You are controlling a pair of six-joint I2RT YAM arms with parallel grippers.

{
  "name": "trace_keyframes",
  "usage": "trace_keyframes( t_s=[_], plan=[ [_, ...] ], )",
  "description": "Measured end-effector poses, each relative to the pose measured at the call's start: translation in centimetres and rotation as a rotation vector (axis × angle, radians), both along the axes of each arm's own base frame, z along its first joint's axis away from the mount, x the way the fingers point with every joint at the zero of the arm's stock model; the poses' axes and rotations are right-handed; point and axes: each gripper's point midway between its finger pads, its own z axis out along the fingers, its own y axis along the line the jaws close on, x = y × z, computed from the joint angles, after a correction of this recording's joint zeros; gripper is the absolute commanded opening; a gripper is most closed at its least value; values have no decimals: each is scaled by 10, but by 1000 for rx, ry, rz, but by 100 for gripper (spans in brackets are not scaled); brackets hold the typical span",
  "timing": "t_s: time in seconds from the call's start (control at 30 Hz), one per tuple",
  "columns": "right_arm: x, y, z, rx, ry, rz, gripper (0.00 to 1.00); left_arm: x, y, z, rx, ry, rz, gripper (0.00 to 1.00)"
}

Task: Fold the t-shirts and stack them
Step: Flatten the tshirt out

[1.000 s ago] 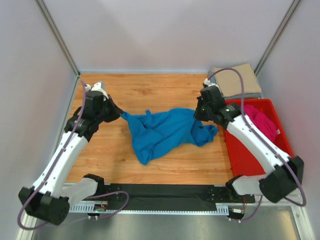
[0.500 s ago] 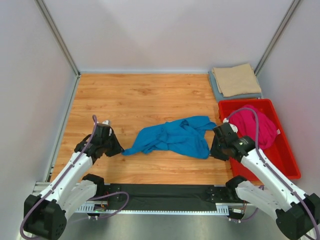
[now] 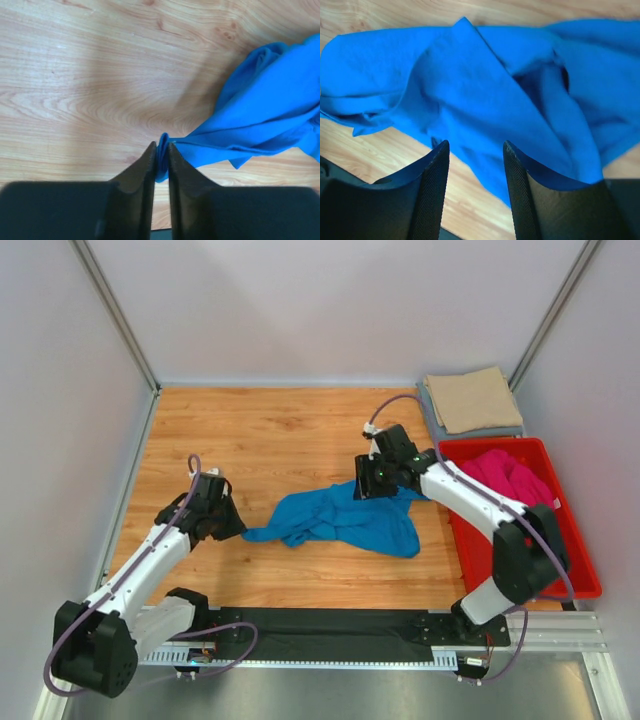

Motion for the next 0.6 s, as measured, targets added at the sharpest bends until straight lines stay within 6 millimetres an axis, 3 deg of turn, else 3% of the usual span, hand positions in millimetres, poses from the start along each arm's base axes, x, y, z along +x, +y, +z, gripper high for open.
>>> trace_keyframes(
  t_s=[0.03,0.07,0.17,0.3,0.47,0.6],
  plan=[
    [8,6,-3,-2,-5,25,50,1,1,-1,9,8,0,38],
    [15,11,-9,-12,0,52,52,2,2,-2,17,15,-2,43],
    [36,24,-17,-20,3,123,53,7,2,6,22,8,5,51],
    [64,41,-22,14,4,188,52,19,-5,32,-12,-91,-32,61],
    [81,54,-42,41,39,261,53,29,-45,68,-190,-232,-189,64],
    [79,54,-65,21,85,299,55,32,-85,67,-260,-250,-352,67]
  ],
)
